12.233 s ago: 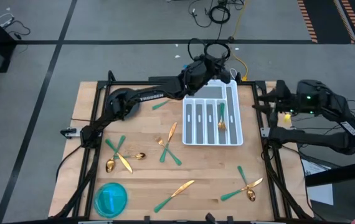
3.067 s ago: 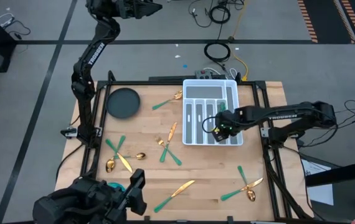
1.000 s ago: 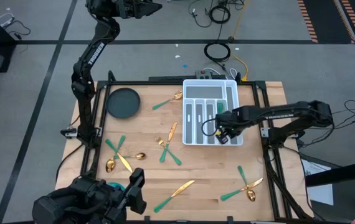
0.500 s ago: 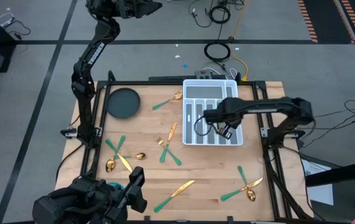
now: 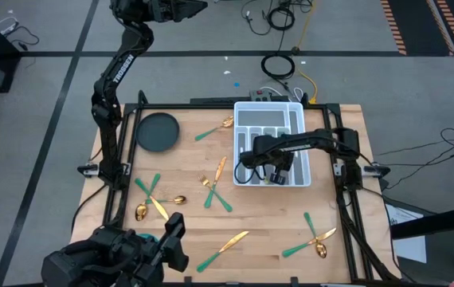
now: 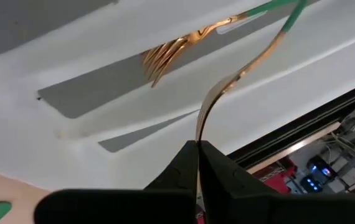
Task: Sort silverware
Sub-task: Put the top green fork into the silverware tray
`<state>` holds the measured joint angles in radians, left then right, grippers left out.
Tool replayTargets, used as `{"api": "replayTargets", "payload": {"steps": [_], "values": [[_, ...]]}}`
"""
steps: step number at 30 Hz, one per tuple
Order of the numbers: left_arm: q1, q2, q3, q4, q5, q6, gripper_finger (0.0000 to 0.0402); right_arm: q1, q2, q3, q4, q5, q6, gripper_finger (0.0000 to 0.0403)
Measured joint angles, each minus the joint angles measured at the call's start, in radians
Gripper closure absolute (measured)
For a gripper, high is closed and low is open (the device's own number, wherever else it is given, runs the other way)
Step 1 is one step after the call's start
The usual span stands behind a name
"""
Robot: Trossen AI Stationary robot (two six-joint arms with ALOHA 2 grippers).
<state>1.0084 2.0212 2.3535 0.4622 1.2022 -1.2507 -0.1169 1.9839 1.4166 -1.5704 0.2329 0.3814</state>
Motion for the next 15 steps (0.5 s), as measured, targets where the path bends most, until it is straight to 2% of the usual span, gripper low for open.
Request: {"api": "replayTargets", "payload": {"steps": [15], "values": [[0.0,0.0,0.0,-0.001,-0.016,0.0,0.0279,-0.041,-0.002,0.0,-0.001,-0.001,-0.087,0.0403]]}}
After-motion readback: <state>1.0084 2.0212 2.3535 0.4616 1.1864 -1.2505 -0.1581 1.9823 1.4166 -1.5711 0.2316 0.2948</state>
